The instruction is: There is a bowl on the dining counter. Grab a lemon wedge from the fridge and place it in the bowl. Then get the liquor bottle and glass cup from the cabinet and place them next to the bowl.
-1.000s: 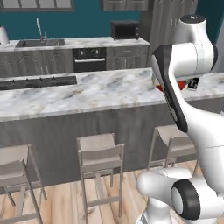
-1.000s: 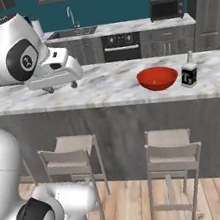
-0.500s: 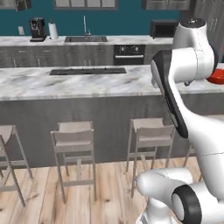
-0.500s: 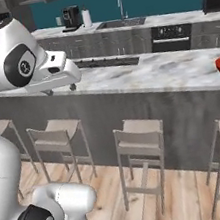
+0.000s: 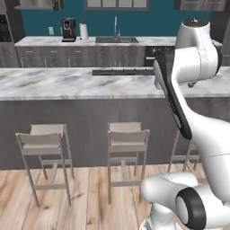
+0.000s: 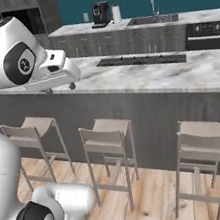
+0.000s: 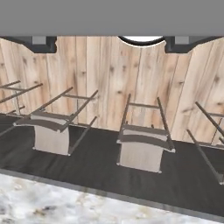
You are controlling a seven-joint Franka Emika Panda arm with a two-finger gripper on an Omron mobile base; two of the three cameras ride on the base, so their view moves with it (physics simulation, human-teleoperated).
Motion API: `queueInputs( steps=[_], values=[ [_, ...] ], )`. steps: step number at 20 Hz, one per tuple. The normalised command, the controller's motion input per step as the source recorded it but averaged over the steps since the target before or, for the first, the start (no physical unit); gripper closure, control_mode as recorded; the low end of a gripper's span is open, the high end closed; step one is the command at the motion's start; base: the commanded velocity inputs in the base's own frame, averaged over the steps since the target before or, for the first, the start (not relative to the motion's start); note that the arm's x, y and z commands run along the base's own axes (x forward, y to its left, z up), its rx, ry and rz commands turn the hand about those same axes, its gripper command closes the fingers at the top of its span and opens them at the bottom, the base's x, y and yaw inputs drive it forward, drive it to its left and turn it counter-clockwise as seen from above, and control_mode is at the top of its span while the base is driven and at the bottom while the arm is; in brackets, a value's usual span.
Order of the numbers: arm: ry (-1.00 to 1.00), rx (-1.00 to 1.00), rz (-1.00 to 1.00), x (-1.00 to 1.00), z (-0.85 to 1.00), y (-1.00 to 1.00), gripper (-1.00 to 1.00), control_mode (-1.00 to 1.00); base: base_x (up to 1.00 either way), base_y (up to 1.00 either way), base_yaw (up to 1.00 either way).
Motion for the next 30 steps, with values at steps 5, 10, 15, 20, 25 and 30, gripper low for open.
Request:
queueInputs(
  steps=[5, 10, 15, 20, 25, 30],
  values=[
    [0.0, 0.0, 0.0, 0.0, 0.0, 0.0, -1.0, 1.0, 0.03, 1.0, 0.07],
    [0.0, 0.0, 0.0, 0.0, 0.0, 0.0, -1.0, 1.0, 0.0, 1.0, 0.08],
    [0.0, 0.0, 0.0, 0.0, 0.0, 0.0, -1.0, 1.0, 0.0, 1.0, 0.1],
    [0.0, 0.0, 0.0, 0.0, 0.0, 0.0, -1.0, 1.0, 0.0, 1.0, 0.09],
    [0.0, 0.0, 0.0, 0.0, 0.0, 0.0, -1.0, 1.0, 0.0, 1.0, 0.09],
    [0.0, 0.0, 0.0, 0.0, 0.0, 0.0, -1.0, 1.0, 0.0, 1.0, 0.09]
  ],
)
